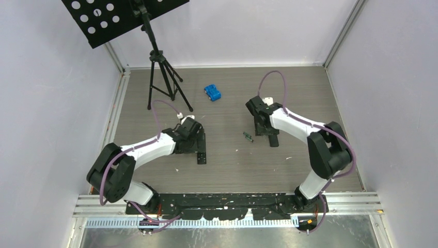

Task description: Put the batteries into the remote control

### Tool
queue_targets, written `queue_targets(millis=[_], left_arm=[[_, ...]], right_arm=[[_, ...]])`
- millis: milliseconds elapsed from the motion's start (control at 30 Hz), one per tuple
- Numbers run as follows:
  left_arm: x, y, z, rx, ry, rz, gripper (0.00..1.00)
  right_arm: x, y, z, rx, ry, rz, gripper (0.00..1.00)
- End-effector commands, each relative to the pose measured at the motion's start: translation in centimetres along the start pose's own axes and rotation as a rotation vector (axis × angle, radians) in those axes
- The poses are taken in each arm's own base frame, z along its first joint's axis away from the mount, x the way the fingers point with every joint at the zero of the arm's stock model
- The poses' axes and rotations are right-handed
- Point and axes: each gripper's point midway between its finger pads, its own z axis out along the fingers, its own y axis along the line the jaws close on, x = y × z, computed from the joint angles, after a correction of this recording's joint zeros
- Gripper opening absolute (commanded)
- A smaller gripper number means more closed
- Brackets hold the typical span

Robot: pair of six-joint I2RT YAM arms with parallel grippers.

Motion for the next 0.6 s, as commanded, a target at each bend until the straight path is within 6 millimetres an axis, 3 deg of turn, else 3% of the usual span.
queue_targets(millis=[0,333,400,500,567], left_arm=[[0.6,0.4,0.6,-0.062,-0.003,0.018,0.83],[-0.9,-2.4,-1.3,0.043,-0.108,-0.010,0.93],[-1.1,-2.8,-1.5,0.056,-0.121,-0.014,0.90],[-1.4,-3.3,-1.7,0.067,-0.148,-0.030,0.76],[-1.2,-3.8,-1.6,0.086,-0.144,-0.027,0.74]], right_arm=[[-1.6,1.5,-2.8,-0.155,-0.079,0.094,0.57],[-1.0,2.8,-4.3,-0.285,-0.095,0.146,0.57],[-0.8,3.0,-4.2,-0.298,-0.093,0.153,0.57],[-0.6,3.3,-4.2,-0.315,-0.090,0.163,0.57],[-0.5,3.5,-4.2,-0.326,-0.089,0.169,0.57]])
